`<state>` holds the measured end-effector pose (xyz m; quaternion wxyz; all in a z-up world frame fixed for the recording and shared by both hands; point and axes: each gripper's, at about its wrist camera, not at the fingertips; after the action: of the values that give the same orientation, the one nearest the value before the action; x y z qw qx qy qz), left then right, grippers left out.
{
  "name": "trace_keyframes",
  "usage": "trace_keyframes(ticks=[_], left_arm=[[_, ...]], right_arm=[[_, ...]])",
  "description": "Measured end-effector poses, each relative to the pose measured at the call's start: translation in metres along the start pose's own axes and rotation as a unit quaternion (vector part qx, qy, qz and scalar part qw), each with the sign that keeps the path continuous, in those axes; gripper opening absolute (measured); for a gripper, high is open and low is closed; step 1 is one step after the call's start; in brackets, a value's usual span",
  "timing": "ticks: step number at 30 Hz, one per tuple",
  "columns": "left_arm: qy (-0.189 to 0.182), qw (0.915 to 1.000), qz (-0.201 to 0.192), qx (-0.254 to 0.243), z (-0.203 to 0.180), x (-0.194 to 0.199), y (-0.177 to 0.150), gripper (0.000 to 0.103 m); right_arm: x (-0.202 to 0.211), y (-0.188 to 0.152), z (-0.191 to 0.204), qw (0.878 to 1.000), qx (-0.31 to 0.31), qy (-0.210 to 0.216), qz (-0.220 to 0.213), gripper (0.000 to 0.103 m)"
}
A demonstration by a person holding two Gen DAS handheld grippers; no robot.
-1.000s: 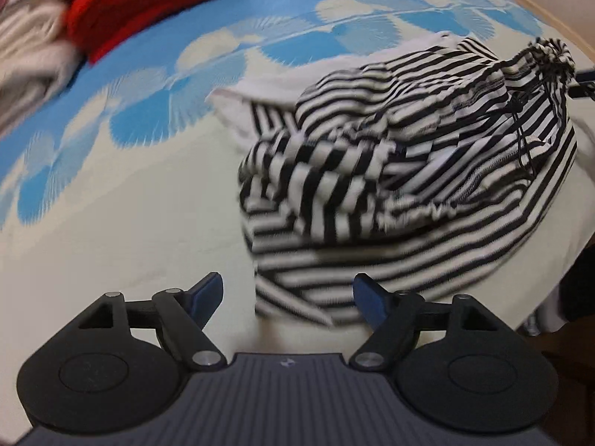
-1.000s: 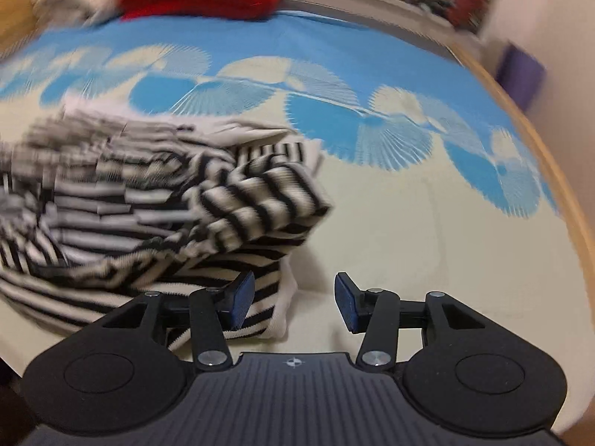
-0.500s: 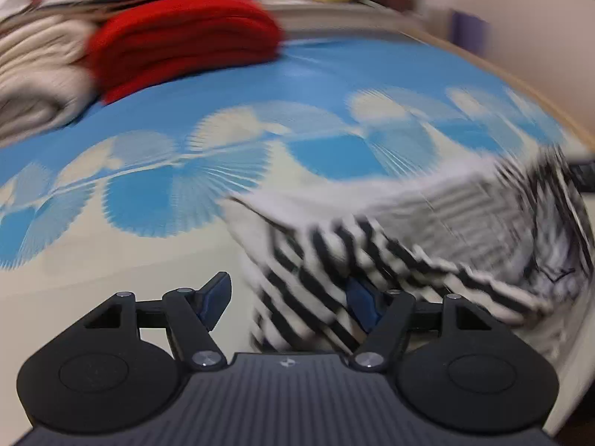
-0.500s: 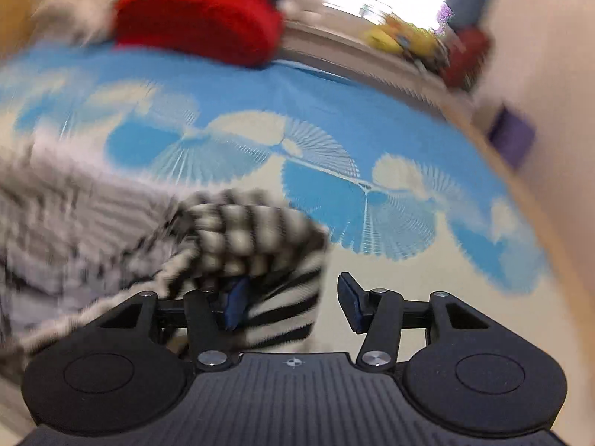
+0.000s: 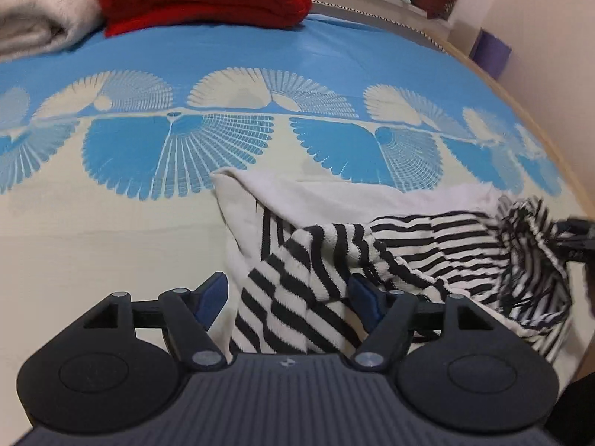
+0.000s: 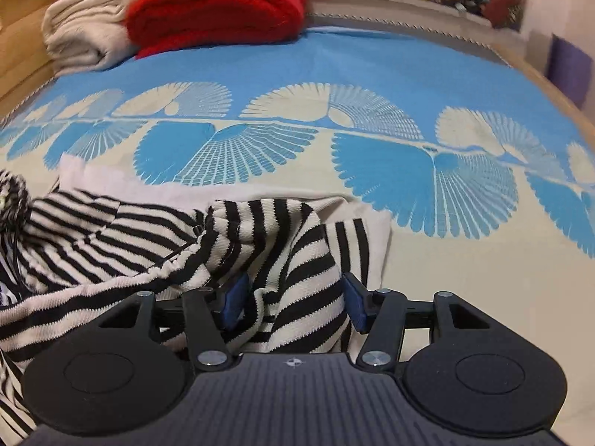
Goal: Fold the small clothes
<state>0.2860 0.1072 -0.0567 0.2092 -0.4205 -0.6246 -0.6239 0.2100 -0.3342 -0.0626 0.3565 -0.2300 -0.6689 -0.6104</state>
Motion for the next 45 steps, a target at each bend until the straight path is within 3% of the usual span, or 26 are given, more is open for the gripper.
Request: trace_keyframes(ticks=[1,2,3,4,5,6,9,11,13,14,16,18,20,22,25,26,28,30,31,32,34,36,37,38,42,45], left_arm=[[0.006,0.9999,-0.005,-0.01,-0.005,-0.001,0.0,0.075],[0.01,0.9998,-0.01,-0.016,-0.006,-0.003,-0.003,0.067],[0.013,0.9996,-0.015,-0.018,-0.007,-0.004,-0.003,0.052],[0.014,0.9996,-0.017,-0.015,-0.007,-0.004,-0.002,0.043],[0.013,0.9997,-0.015,-0.009,-0.005,-0.006,0.001,0.021],[0.01,0.9998,-0.015,-0.002,-0.003,-0.005,0.004,0.006],[0.001,0.999,-0.045,0.008,0.008,0.006,0.014,0.002],[0.003,0.9952,-0.088,0.043,0.022,0.018,0.023,0.002],[0.026,0.9821,-0.134,0.13,0.044,0.028,0.031,0.002],[0.032,0.9752,-0.137,0.171,0.054,0.024,0.032,0.002],[0.042,0.9783,-0.098,0.178,0.057,0.002,0.035,0.002],[0.082,0.9861,-0.049,0.136,0.046,-0.023,0.037,0.002],[0.091,0.9854,-0.039,0.139,0.045,-0.035,0.039,0.002],[0.079,0.9818,-0.063,0.16,0.054,-0.03,0.042,0.002],[0.067,0.9706,-0.134,0.188,0.065,-0.01,0.051,0.002],[0.067,0.9675,-0.147,0.194,0.067,-0.008,0.051,0.002],[0.081,0.9703,-0.117,0.195,0.068,-0.027,0.054,0.002],[0.087,0.9777,-0.031,0.189,0.067,-0.059,0.053,0.004],[0.084,0.9773,0.001,0.194,0.068,-0.069,0.051,0.009],[0.079,0.9761,0.018,0.202,0.068,-0.072,0.049,0.013],[0.062,0.9761,0.005,0.208,0.066,-0.062,0.049,0.029],[0.058,0.9773,-0.012,0.203,0.064,-0.046,0.05,0.056],[0.056,0.9777,-0.018,0.202,0.064,-0.038,0.05,0.058],[0.053,0.9783,-0.018,0.199,0.065,-0.033,0.05,0.058],[0.037,0.9846,0.006,0.17,0.065,-0.017,0.046,0.058],[0.017,0.9837,0.04,0.175,0.072,-0.004,0.028,0.058]], right_arm=[[0.001,0.0,0.004,1.0,0.01,-0.005,-0.003,0.055],[0.0,0.0,0.007,1.0,0.019,-0.008,-0.005,0.055],[0.0,0.001,0.009,1.0,0.027,-0.01,-0.009,0.046],[0.0,0.002,0.012,0.999,0.035,-0.012,-0.012,0.027],[0.0,0.004,0.014,0.999,0.04,-0.012,-0.01,0.017],[0.002,0.007,0.012,0.999,0.036,-0.011,-0.012,0.015],[0.018,0.022,-0.002,0.999,-0.001,-0.009,-0.054,0.014],[0.038,0.034,-0.027,0.989,-0.094,0.007,-0.114,0.013],[0.046,0.037,-0.052,0.968,-0.195,0.006,-0.16,0.013],[0.042,0.037,-0.059,0.961,-0.223,-0.001,-0.16,0.013],[0.022,0.038,-0.063,0.964,-0.234,-0.027,-0.122,0.013],[-0.006,0.039,-0.062,0.97,-0.228,-0.055,-0.067,0.013],[-0.023,0.039,-0.06,0.969,-0.232,-0.067,-0.042,0.013],[-0.023,0.045,-0.059,0.969,-0.231,-0.071,-0.058,0.013],[-0.001,0.058,-0.06,0.956,-0.243,-0.053,-0.154,0.013],[0.002,0.059,-0.058,0.955,-0.241,-0.056,-0.165,0.013],[-0.015,0.06,-0.057,0.96,-0.24,-0.062,-0.132,0.014],[-0.052,0.056,-0.054,0.969,-0.236,-0.062,-0.027,0.021],[-0.067,0.051,-0.051,0.971,-0.229,-0.061,0.018,0.023],[-0.072,0.048,-0.047,0.973,-0.22,-0.054,0.037,0.023],[-0.063,0.049,-0.041,0.979,-0.198,-0.036,0.027,0.025],[-0.046,0.051,-0.042,0.983,-0.184,-0.022,0.006,0.032],[-0.039,0.049,-0.046,0.983,-0.185,-0.019,0.005,0.042],[-0.031,0.045,-0.052,0.981,-0.191,-0.014,0.008,0.046],[0.0,0.018,-0.073,0.977,-0.208,0.031,0.025,0.047],[0.015,-0.001,-0.08,0.976,-0.198,0.073,0.049,0.047]])
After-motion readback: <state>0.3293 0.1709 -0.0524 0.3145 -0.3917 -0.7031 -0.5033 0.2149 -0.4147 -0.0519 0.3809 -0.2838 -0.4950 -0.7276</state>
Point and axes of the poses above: each gripper's, at about its wrist camera, not at the fingertips, and x roughly against the way its jaws point, z to its left, y to its top, and after that the axes turned 1 degree about -z, right-handed
